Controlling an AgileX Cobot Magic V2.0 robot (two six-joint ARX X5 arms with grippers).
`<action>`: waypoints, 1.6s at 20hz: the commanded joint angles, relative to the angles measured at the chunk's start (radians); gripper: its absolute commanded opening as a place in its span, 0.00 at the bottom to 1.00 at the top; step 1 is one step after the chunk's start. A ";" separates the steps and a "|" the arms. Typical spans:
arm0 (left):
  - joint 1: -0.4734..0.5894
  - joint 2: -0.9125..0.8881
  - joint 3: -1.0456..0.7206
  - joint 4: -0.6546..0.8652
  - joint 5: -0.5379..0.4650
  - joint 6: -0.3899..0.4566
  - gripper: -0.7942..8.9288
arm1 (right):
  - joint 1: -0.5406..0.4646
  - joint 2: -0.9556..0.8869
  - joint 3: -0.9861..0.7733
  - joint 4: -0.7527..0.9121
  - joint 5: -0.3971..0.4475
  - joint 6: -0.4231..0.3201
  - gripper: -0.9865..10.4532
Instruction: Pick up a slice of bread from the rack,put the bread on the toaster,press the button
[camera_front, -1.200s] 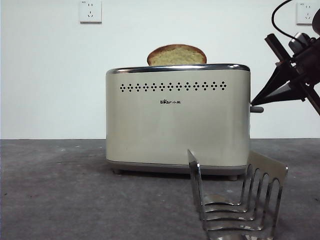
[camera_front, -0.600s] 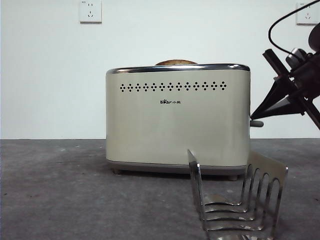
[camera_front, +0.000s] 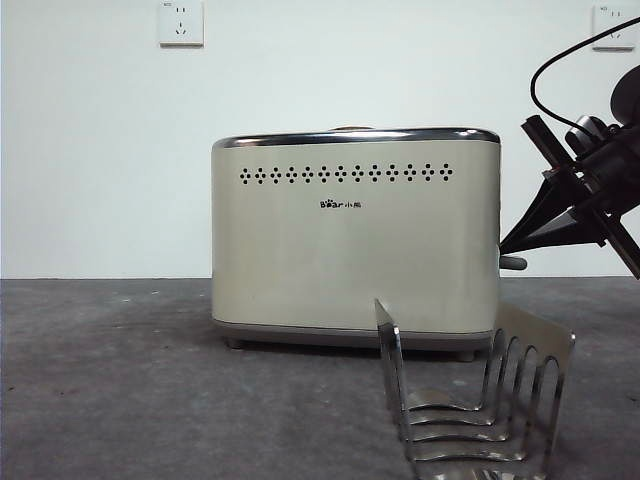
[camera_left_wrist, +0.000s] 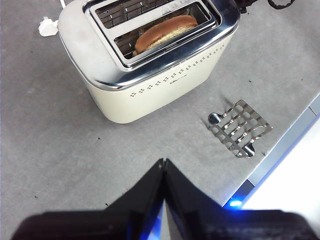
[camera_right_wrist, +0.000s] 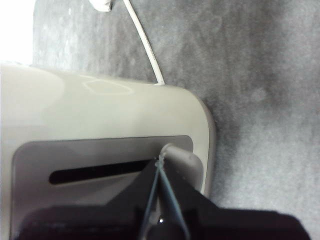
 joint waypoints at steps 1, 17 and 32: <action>0.003 -0.003 -0.007 0.002 0.002 0.004 0.08 | 0.001 0.052 -0.039 -0.063 0.080 -0.030 0.08; 0.003 -0.003 -0.007 0.002 0.002 0.004 0.08 | 0.001 0.052 -0.039 -0.105 0.143 -0.045 0.08; 0.003 -0.003 -0.007 0.002 0.002 0.005 0.08 | 0.002 0.049 -0.038 -0.118 0.163 -0.066 0.08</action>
